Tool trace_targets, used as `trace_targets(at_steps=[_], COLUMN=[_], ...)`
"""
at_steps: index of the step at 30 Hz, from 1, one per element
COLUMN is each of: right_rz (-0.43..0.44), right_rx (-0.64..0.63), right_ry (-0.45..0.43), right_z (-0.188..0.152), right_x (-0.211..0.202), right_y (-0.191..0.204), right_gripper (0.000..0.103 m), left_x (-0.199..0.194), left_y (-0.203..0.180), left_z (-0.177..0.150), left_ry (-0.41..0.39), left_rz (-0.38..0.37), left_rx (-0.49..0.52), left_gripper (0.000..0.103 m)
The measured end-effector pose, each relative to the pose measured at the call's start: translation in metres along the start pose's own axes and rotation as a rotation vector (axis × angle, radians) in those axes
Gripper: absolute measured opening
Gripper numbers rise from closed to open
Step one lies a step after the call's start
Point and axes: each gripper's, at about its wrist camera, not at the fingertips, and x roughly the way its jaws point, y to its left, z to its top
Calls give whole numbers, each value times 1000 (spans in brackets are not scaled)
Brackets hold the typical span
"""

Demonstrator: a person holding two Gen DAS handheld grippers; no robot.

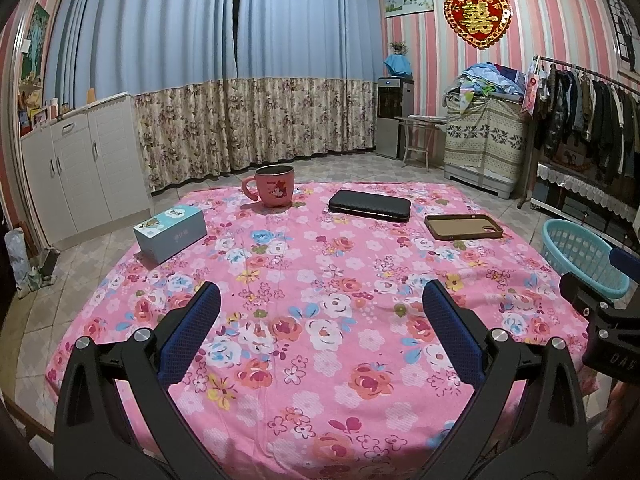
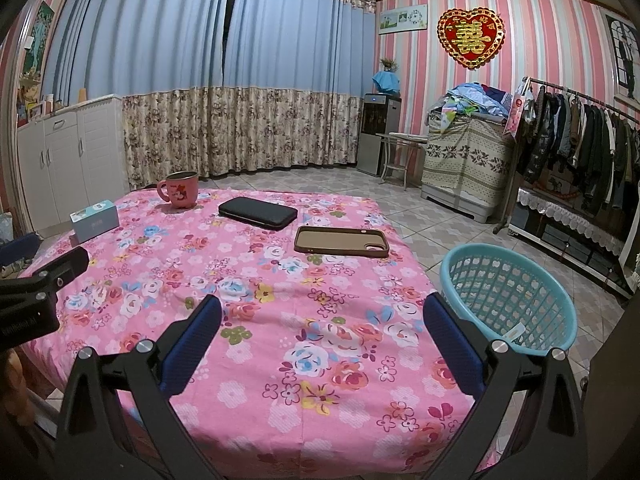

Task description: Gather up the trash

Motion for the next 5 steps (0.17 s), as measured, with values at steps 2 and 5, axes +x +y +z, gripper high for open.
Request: trace_targets(at_steps=[2,5], right_rz=[0,0], right_rx=[0,-1], right_ry=[1,1], right_z=[0,0], right_x=[0,-1], right_y=[0,0], right_gripper=[98,99], left_x=[0,0], left_y=[1,1], left_z=[2,5], left_ry=[2,2], left_rz=[-1,-2], left_rx=[-7,-9], left_gripper=[98,98])
